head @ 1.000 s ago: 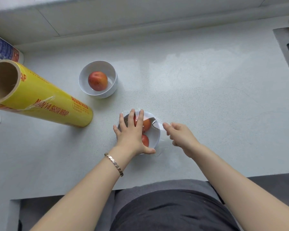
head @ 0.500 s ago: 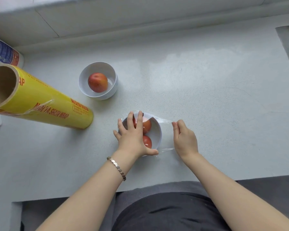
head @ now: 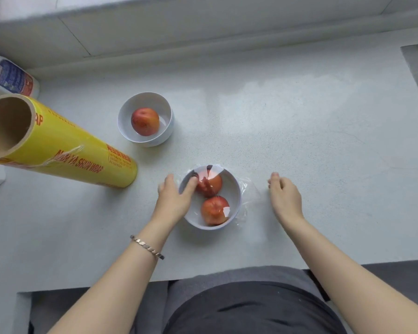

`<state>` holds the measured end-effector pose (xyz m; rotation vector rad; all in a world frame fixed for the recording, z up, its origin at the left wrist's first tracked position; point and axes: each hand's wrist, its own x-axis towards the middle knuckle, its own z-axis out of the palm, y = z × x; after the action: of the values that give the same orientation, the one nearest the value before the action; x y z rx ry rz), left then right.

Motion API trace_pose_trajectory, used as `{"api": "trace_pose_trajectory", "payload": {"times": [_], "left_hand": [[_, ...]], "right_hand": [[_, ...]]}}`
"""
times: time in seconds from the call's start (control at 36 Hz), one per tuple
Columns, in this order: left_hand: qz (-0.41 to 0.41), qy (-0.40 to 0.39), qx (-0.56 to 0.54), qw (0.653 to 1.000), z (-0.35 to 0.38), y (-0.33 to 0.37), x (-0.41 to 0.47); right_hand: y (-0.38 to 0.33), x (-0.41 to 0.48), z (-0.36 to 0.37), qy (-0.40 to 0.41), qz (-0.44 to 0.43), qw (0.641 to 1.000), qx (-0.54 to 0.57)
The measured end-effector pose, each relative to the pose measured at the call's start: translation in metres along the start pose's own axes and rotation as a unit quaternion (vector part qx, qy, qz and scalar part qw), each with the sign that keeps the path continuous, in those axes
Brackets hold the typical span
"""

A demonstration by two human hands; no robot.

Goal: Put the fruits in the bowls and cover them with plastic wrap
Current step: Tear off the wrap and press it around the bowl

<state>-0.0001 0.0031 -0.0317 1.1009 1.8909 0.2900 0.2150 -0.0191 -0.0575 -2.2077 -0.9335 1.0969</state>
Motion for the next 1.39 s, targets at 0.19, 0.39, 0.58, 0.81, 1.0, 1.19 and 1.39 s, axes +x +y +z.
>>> {"api": "trace_pose_trajectory", "payload": {"times": [0.19,0.39,0.58,0.81,1.0,1.19,1.39], "left_hand": [[-0.084,-0.003,-0.096,0.992,0.008,-0.009,0.015],[-0.068,0.019,-0.169,0.983,0.018,-0.025,0.011],[0.066,0.05,-0.204,0.975,0.016,-0.024,-0.031],[0.062,-0.053,-0.261,0.962,-0.008,-0.016,-0.059],[0.148,-0.125,-0.197,0.961,-0.031,0.005,-0.05],[0.164,-0.199,-0.029,0.966,-0.018,0.015,-0.053],[0.188,-0.168,-0.163,0.954,-0.015,0.007,-0.069]], "right_hand": [[-0.007,-0.038,0.011,-0.203,0.099,0.973,0.051],[-0.012,-0.04,0.014,-0.243,0.111,0.954,0.135],[-0.004,-0.04,-0.004,-0.302,0.103,0.912,0.259],[-0.003,-0.039,-0.026,-0.27,0.017,0.941,0.205],[-0.018,-0.052,-0.037,-0.258,-0.043,0.949,0.176],[-0.03,-0.073,-0.038,-0.267,-0.068,0.952,0.132],[-0.043,-0.079,-0.052,-0.317,-0.111,0.939,0.076]]}}
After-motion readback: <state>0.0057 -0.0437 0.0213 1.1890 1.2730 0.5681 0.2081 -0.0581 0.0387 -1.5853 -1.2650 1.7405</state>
